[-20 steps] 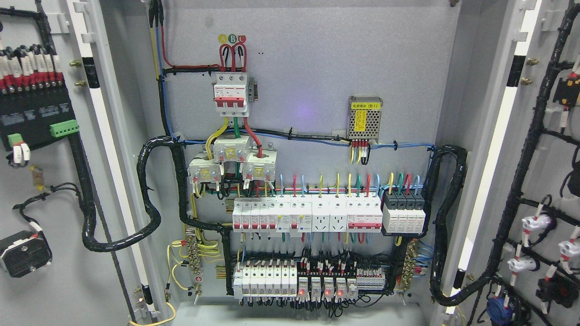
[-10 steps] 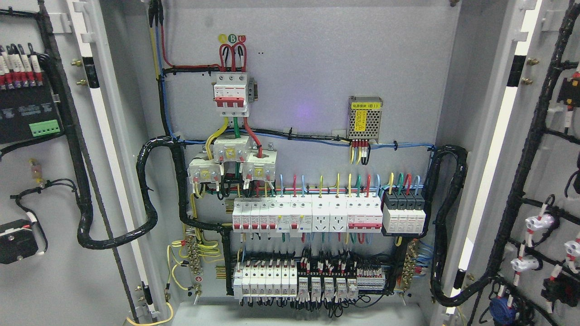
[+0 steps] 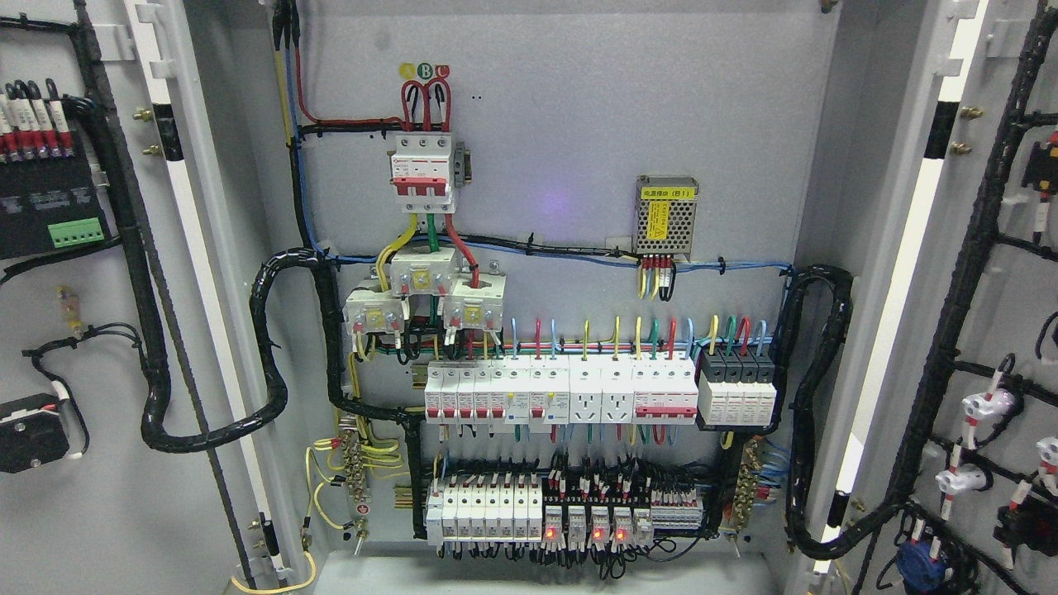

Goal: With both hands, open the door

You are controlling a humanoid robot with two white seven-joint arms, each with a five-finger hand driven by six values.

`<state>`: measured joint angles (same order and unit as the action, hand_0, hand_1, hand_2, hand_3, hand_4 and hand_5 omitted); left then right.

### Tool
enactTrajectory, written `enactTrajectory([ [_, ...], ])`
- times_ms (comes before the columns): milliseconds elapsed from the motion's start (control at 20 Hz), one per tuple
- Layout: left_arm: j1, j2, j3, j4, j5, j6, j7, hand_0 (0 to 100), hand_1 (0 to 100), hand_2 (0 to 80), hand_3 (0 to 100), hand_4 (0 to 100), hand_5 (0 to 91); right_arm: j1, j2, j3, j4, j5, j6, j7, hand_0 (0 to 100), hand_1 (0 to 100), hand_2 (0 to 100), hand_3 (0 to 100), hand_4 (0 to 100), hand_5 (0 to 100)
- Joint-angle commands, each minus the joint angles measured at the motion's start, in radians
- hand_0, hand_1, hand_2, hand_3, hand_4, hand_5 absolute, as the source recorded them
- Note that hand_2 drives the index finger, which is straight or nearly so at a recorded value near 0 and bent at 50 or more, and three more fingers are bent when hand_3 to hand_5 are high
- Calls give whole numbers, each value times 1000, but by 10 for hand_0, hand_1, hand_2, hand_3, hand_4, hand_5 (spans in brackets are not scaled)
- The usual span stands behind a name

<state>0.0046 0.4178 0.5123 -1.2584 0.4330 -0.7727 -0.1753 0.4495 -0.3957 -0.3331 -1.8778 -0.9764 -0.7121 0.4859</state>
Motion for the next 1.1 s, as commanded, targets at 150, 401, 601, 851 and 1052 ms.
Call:
enactTrajectory([
  [150,70,-100,-280,-194,-11,-955,-4,0,0,0,0,0,0,5,5,43,-18,1,-4,11,0,0,0,0,0,0],
  [401,153,-252,-397,-274,-216,-955,-4,0,0,0,0,0,0,-2,-14,123,-46,4,-4,14,0,0,0,0,0,0],
  [601,187,-434,-501,-248,-387,-953,-6,0,0,0,0,0,0,-6,-15,229,-61,12,-4,19,0,0,0,0,0,0],
  [851,204,-482,-567,20,-594,-945,-1,0,0,0,0,0,0,-6,-9,445,-23,106,3,19,0,0,0,0,0,0],
  [1052,192,-485,-549,278,-585,-948,-1,0,0,0,0,0,0,-2,40,655,217,287,5,19,0,0,0,0,0,0],
])
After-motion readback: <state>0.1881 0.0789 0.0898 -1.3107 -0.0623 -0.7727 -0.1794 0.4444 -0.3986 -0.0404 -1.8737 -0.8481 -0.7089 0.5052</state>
